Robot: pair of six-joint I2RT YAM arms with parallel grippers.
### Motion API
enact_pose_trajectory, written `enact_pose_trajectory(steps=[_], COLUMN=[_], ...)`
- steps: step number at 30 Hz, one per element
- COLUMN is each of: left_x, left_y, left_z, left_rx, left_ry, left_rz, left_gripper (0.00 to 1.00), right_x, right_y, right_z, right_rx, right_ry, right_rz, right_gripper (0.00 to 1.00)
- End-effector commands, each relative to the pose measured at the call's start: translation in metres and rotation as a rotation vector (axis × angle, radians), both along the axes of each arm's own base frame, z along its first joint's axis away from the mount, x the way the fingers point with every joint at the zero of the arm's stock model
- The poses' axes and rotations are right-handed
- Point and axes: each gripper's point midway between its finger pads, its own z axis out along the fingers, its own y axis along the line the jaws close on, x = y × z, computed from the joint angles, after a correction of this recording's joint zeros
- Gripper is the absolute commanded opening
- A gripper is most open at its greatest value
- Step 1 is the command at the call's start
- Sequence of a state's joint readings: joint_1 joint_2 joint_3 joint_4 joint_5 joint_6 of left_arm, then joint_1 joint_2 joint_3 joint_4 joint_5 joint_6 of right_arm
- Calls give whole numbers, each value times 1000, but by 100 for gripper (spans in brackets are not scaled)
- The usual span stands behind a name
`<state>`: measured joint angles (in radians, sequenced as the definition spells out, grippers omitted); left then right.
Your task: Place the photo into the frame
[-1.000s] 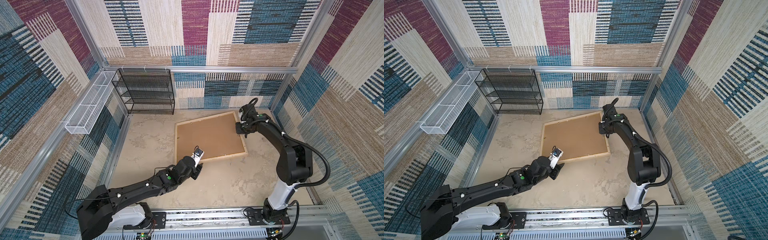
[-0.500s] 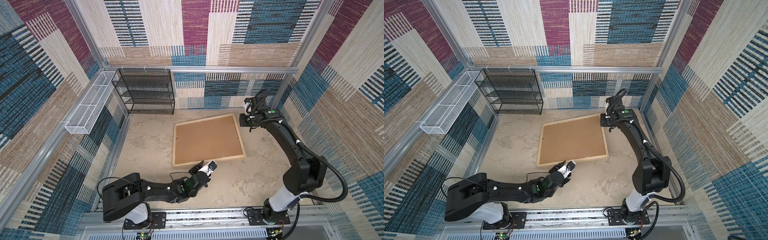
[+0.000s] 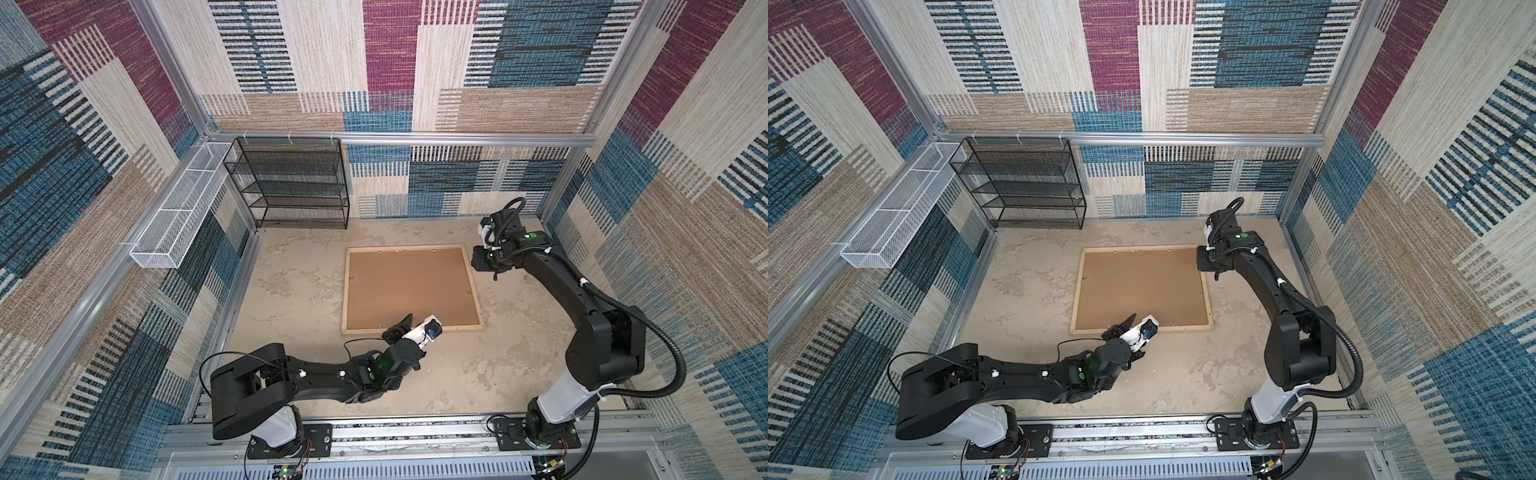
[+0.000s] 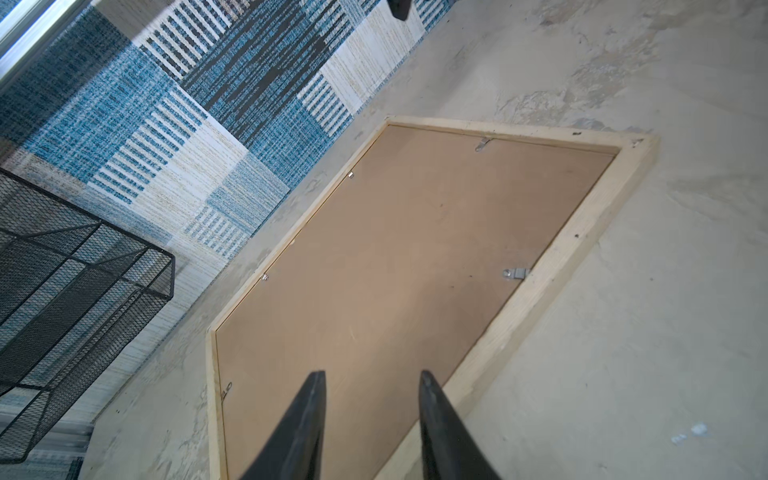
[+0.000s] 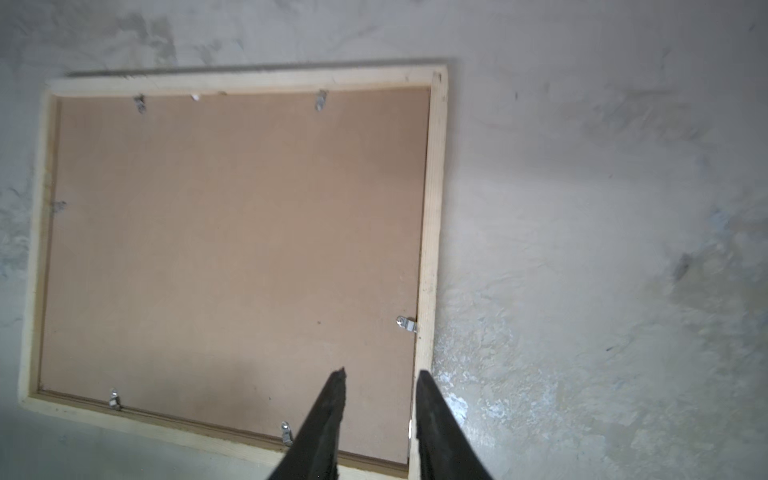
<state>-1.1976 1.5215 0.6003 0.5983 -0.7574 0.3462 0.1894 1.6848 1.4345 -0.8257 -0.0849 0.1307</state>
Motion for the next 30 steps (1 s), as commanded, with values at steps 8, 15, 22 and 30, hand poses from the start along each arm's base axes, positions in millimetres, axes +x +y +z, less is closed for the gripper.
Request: enact_pose_trajectory(steps=[8,15,22,30], left_x=[8,5,5,6], left_y=[-1,-2,0,-2], left_z=[-8,-12,-14,-20], left_rx=[73,75,81,94], left_ry=[5,38,47,59], left_rz=[54,40,51,51], left_gripper=[40,40,41,44], right_x=[20,22,22,20], right_y=[-7,-8,-14,-16], right_z=[-68,-104,-120,-140], right_rx=[-68,-93,-127,-146], right_ry=[71,136,168,205], right_rz=[-38,-36,-55,-52], right_gripper=[35,34,33,17])
